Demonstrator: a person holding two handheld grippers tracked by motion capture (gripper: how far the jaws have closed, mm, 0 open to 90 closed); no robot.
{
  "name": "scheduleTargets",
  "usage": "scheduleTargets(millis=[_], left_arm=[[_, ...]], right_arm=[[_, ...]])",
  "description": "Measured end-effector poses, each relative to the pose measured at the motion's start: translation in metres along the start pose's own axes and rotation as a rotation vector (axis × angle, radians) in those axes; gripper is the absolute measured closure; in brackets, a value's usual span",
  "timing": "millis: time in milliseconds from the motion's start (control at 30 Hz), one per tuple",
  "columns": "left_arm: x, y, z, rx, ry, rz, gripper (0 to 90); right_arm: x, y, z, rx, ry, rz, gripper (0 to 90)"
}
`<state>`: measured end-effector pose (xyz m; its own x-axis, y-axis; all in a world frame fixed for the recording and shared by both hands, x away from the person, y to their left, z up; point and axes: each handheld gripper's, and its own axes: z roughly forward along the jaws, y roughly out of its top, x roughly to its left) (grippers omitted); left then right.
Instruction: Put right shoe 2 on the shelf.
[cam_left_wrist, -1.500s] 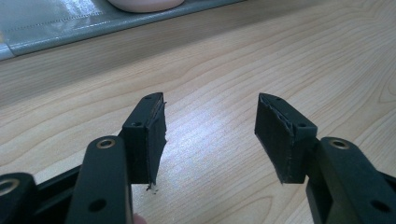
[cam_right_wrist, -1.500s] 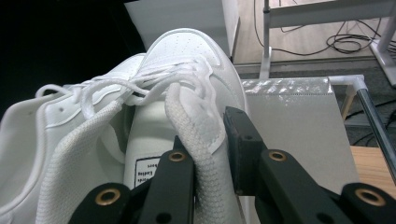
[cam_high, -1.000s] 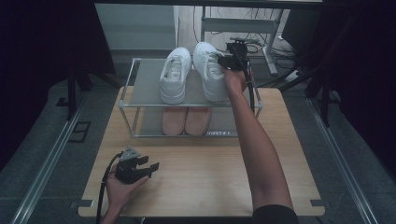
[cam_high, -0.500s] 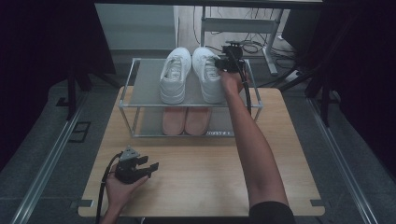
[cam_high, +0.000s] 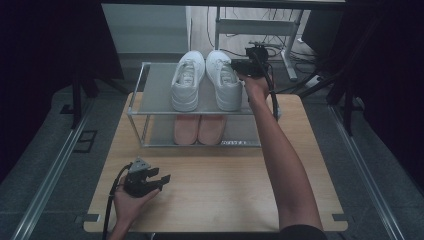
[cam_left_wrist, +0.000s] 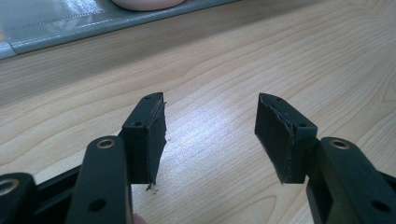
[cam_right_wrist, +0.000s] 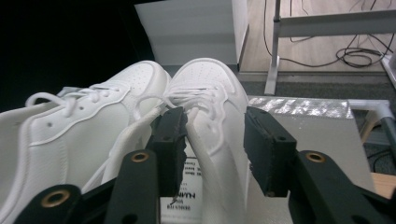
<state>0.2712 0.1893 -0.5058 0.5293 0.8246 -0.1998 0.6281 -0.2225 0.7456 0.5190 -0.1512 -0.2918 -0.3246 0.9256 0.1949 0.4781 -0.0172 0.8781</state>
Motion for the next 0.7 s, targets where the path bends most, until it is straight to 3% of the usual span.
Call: scheduleTargets(millis=[433,700], left_arm=[[-0.002,-0.001,0.001,0.007,0.003,0.007,43.7],[-0.001,-0.001,0.001,0.01,0.007,0.009,43.7]], right_arm=[[-0.023,-0.019,-0.042,-0.013,0.039,-0.051,83.2],[-0.031,-0.034,-0.052,0.01,0.056,-0.083,89.1]])
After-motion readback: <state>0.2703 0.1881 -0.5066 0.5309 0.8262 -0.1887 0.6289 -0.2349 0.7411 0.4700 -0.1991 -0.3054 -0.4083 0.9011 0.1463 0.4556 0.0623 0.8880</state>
